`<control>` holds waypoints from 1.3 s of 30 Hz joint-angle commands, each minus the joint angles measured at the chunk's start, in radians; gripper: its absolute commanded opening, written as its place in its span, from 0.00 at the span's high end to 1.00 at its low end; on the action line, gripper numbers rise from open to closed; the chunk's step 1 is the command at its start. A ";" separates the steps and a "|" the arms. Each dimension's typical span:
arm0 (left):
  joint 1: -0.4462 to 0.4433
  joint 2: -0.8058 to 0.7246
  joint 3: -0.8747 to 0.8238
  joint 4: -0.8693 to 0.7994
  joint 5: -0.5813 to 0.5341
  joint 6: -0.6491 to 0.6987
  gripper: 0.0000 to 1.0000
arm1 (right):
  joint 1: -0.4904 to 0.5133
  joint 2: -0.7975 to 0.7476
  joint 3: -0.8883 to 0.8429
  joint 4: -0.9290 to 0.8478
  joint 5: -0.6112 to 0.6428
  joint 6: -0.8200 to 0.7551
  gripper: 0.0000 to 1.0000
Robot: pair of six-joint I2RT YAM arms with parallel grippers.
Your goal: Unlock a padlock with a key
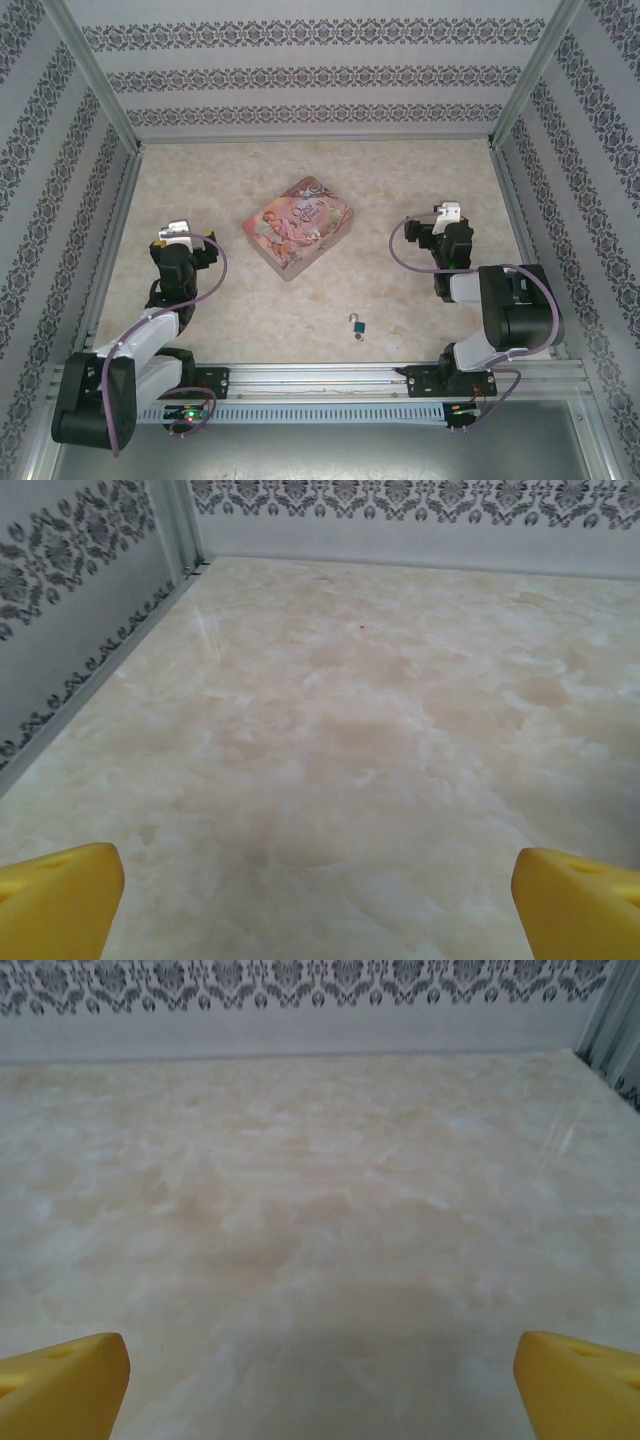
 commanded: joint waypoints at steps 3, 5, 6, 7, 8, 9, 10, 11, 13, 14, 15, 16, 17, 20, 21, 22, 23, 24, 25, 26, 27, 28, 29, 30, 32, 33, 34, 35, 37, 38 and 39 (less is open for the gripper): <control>0.019 0.100 -0.021 0.216 0.056 -0.018 0.01 | -0.007 -0.001 0.014 -0.004 0.007 0.005 0.02; 0.021 0.155 -0.023 0.281 0.067 -0.017 0.01 | -0.007 -0.001 0.014 -0.004 0.007 0.004 0.02; 0.021 0.184 -0.026 0.321 0.071 -0.017 0.01 | -0.006 -0.001 0.014 -0.004 0.008 0.004 0.01; 0.021 0.218 -0.028 0.373 0.076 -0.015 0.01 | -0.006 -0.002 0.014 -0.004 0.009 0.002 0.02; 0.022 0.242 -0.031 0.413 0.084 -0.018 0.01 | -0.006 -0.002 0.012 -0.003 0.005 0.002 0.02; 0.022 0.271 -0.028 0.453 0.090 0.001 0.01 | -0.006 -0.001 0.015 -0.004 -0.002 0.001 0.02; 0.023 0.283 -0.020 0.454 0.100 0.015 0.01 | -0.005 -0.002 0.015 -0.007 -0.004 -0.002 0.02; 0.024 0.285 -0.010 0.441 0.098 0.018 0.01 | -0.005 -0.002 0.015 -0.007 -0.003 -0.001 0.02; 0.028 0.308 -0.005 0.460 0.113 0.034 0.01 | -0.006 -0.002 0.015 -0.007 -0.002 -0.002 0.02; 0.031 0.330 -0.008 0.493 0.124 0.042 0.01 | -0.005 -0.002 0.015 -0.007 -0.001 -0.002 0.01; 0.034 0.362 -0.015 0.538 0.132 0.048 0.01 | -0.005 -0.002 0.015 -0.007 -0.001 -0.002 0.02; 0.034 0.400 -0.019 0.587 0.139 0.052 0.01 | -0.005 -0.002 0.015 -0.007 -0.002 -0.002 0.02; 0.037 0.435 -0.023 0.636 0.148 0.055 0.01 | -0.006 -0.002 0.015 -0.007 -0.002 -0.002 0.02; 0.038 0.570 -0.039 0.799 0.154 0.058 0.01 | -0.003 -0.002 0.015 -0.009 0.000 -0.002 0.01; 0.038 0.617 -0.044 0.868 0.149 0.063 0.01 | -0.003 -0.002 0.015 -0.009 0.000 -0.004 0.02; 0.038 0.597 -0.039 0.828 0.147 0.058 0.01 | -0.002 -0.002 0.015 -0.008 0.004 -0.004 0.02; 0.039 0.569 -0.027 0.761 0.138 0.049 0.01 | -0.002 -0.002 0.015 -0.009 0.004 -0.005 0.02; 0.039 0.557 -0.009 0.710 0.131 0.043 0.01 | -0.002 -0.002 0.015 -0.009 0.007 -0.005 0.02; 0.043 0.567 0.018 0.685 0.130 0.044 0.01 | -0.002 -0.002 0.015 -0.009 0.006 -0.005 0.02; 0.048 0.570 0.041 0.650 0.134 0.044 0.01 | -0.002 -0.002 0.016 -0.009 0.007 -0.005 0.02; 0.052 0.554 0.079 0.550 0.148 0.035 0.01 | -0.002 -0.002 0.017 -0.009 0.006 -0.005 0.02; 0.055 0.544 0.121 0.454 0.154 0.032 0.01 | -0.002 -0.002 0.017 -0.009 0.006 -0.005 0.01; 0.052 0.549 0.140 0.427 0.160 0.045 0.01 | -0.001 -0.002 0.017 -0.009 0.006 -0.005 0.02; 0.052 0.554 0.135 0.446 0.171 0.049 0.01 | 0.000 -0.002 0.017 -0.009 0.006 -0.006 0.02; 0.053 0.553 0.136 0.438 0.172 0.046 0.01 | -0.001 -0.002 0.016 -0.009 0.006 -0.005 0.02; 0.054 0.554 0.134 0.444 0.171 0.048 0.01 | 0.000 -0.002 0.016 -0.009 0.006 -0.004 0.02; 0.053 0.554 0.134 0.445 0.171 0.048 0.01 | 0.000 -0.002 0.016 -0.009 0.006 -0.005 0.02; 0.053 0.552 0.136 0.441 0.171 0.046 0.01 | -0.001 -0.002 0.017 -0.009 0.007 -0.005 0.02; 0.053 0.553 0.134 0.443 0.171 0.048 0.01 | 0.000 -0.002 0.017 -0.009 0.006 -0.005 0.01; 0.053 0.553 0.134 0.441 0.172 0.048 0.01 | -0.001 -0.002 0.017 -0.009 0.007 -0.005 0.02; 0.053 0.554 0.134 0.443 0.172 0.048 0.01 | 0.000 -0.001 0.017 -0.009 0.006 -0.007 0.01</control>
